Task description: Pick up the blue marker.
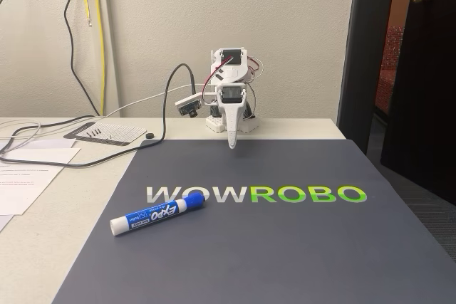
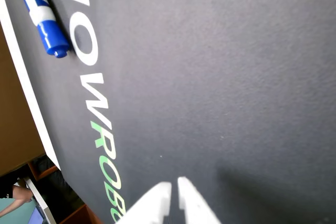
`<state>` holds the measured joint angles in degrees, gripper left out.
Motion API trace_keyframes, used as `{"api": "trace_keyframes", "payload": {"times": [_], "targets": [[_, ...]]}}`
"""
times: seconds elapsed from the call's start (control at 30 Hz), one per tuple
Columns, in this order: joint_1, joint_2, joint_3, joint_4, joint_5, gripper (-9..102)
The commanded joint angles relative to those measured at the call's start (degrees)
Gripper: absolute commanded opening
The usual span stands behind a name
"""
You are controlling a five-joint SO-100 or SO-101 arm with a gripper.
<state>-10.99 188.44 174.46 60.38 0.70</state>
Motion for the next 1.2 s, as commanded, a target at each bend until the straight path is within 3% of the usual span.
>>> {"api": "trace_keyframes", "payload": {"times": [0.0,0.83,1.0,1.17], "targets": [[0.0,3.43,-0.18,-0.7,-0.62,0],[-1.49,1.41,-4.13,-3.78,-1.14,4],[-1.76,-17.05,-16.52,-4.39,-1.67,1],[-1.49,-34.54,-33.49,0.7,-2.37,0]]}}
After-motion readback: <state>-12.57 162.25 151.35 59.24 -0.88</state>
